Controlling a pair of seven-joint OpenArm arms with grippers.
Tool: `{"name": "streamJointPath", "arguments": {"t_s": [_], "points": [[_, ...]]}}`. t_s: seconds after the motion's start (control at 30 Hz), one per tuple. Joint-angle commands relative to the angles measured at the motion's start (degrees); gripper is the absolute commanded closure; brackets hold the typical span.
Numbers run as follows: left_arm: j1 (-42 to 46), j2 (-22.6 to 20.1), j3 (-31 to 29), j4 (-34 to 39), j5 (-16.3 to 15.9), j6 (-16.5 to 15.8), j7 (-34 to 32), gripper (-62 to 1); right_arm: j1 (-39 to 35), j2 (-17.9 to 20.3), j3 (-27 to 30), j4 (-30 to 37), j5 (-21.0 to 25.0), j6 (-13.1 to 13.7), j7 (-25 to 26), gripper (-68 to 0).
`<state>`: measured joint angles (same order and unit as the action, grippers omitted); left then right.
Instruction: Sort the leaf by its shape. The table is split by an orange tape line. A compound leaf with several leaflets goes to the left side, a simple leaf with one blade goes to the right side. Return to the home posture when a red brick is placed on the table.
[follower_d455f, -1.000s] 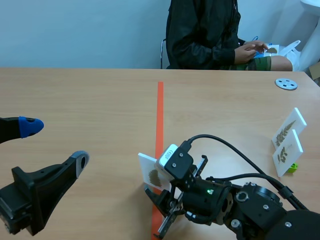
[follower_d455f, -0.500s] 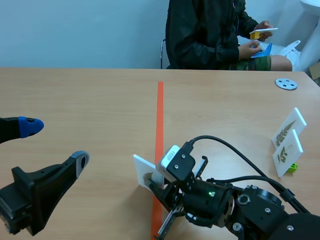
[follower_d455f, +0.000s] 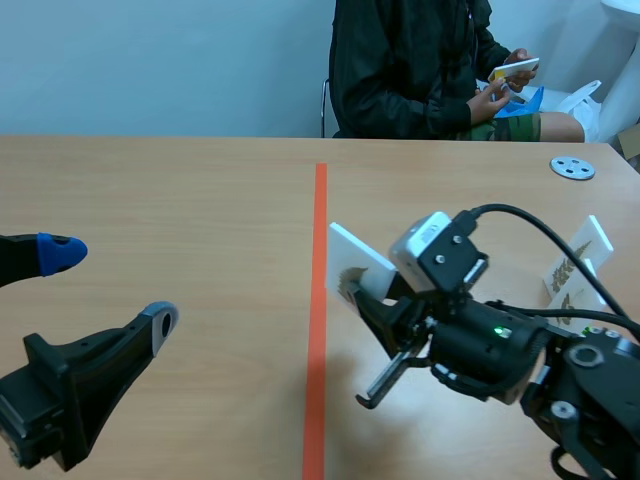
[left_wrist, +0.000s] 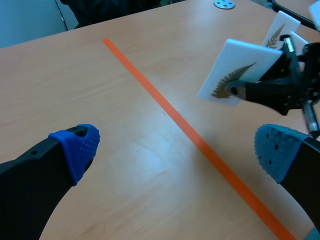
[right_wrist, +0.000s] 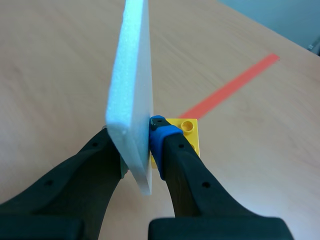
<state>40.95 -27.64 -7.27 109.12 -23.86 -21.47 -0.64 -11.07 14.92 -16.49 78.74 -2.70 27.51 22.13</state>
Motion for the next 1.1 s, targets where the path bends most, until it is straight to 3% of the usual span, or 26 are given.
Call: {"name": "streamJointPath", "arguments": {"t_s": [0.0,0.37,0.63,0.8,1.07], "points": [[-0.2,0.3,0.2,0.3,-0.4,-0.1,-0.8,-62.3,-1.6,1.0,2.3,1.9,2.1,0.7,0.3,-1.4],[-0.2,0.3,0.2,0.3,-0.4,-0.1,-0.8,-62.3,-11.0,1.1,20.5,6.9,12.5,8.6,-4.1,-1.4],[-0.2,0.3,0.2,0.3,-0.4,-0.1,-0.9,-62.3,-13.2,1.1,28.7,6.6,14.4,8.6,-7.7,-1.4],[-0.2,0.3,0.2,0.3,-0.4,-0.1,-0.9,-62.3,-13.2,1.1,29.6,3.7,18.8,6.9,-9.2,-1.5],[-0.2,0.3,0.2,0.3,-0.4,-0.1,-0.9,-62.3,-9.8,0.9,29.6,-6.4,20.1,6.3,-9.3,-1.5]]}}
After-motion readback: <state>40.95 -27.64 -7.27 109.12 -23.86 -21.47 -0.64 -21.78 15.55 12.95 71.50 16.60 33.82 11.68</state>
